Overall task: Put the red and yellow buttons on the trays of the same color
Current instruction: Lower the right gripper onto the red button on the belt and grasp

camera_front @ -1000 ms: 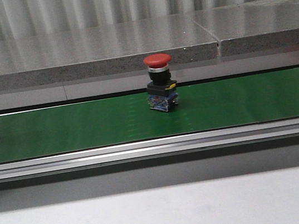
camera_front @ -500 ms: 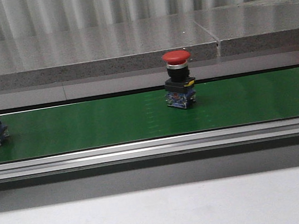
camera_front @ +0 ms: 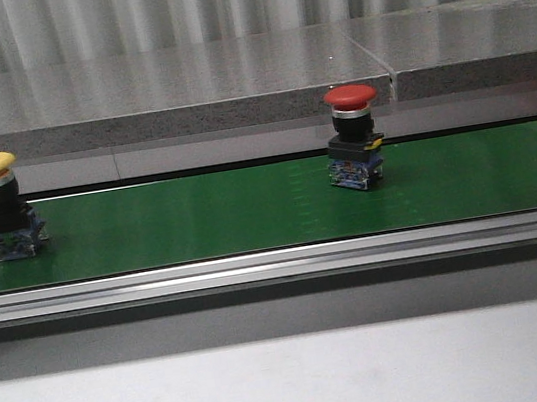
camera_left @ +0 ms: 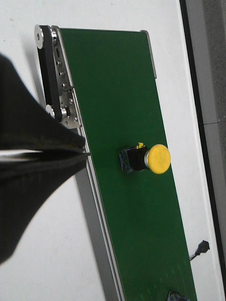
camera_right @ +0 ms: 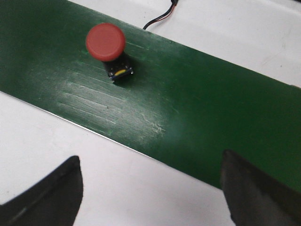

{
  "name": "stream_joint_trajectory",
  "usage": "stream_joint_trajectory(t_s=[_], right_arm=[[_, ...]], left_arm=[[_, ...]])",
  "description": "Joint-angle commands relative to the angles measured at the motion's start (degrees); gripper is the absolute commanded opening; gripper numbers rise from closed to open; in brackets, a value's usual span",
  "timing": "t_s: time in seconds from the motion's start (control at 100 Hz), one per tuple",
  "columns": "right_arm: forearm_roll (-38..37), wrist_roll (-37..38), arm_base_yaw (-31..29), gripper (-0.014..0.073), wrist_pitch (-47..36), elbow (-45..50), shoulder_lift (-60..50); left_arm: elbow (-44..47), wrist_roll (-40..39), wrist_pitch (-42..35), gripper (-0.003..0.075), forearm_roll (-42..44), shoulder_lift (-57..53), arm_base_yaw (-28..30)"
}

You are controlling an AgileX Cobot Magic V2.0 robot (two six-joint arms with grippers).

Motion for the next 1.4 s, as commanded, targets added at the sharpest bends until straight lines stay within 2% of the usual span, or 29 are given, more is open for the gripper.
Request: stream_joint_trajectory(t_s=[0.0,0.17,0.38,0.75,0.87,1.01,1.11,1.18,1.39], right_arm=[[0.6,-2.2,-0.1,0.0599,1.6,-6.1,2.8],[0.8,-5.3,-0.1,0.0599,7.2,-13.5,10.1],[1.4,-10.8,-0.1,0.0599,8.2,-18.5,18.0],[1.4,-11.2,-0.3,0.0591,2.0,-19.3,26.8],[1.4,-11.2,-0.8,0.05,0.9,-19.3,28.0],[1.4,-11.2,-0.9,0.0283,1.4,-19.3,28.0],[1.4,-11.2,-0.9,0.0179,1.6,-19.3,28.0],[1.4,-11.2,-0.9,0.015,1.8,-19.3,27.9],[1.4,-6.3,-2.5,0.0149,0.8,-19.3,24.8]], left_arm=[[-1.5,-0.6,-3.8,-0.0021,-0.5,0.2,-0.4],[-1.5,-0.6,-3.8,-0.0021,-0.5,0.2,-0.4],[-1.5,-0.6,-3.8,-0.0021,-0.5,0.2,-0.4],[-1.5,-0.6,-3.8,-0.0021,-0.5,0.2,-0.4],[-1.5,-0.6,-3.8,-0.0021,-0.5,0.2,-0.4],[-1.5,-0.6,-3.8,-0.0021,-0.5,0.2,-0.4],[-1.5,-0.6,-3.8,-0.0021,-0.5,0.2,-0.4],[-1.5,-0.6,-3.8,-0.0021,-0.5,0.2,-0.4],[-1.5,-0.6,-3.8,-0.0021,-0.5,0.2,-0.4]])
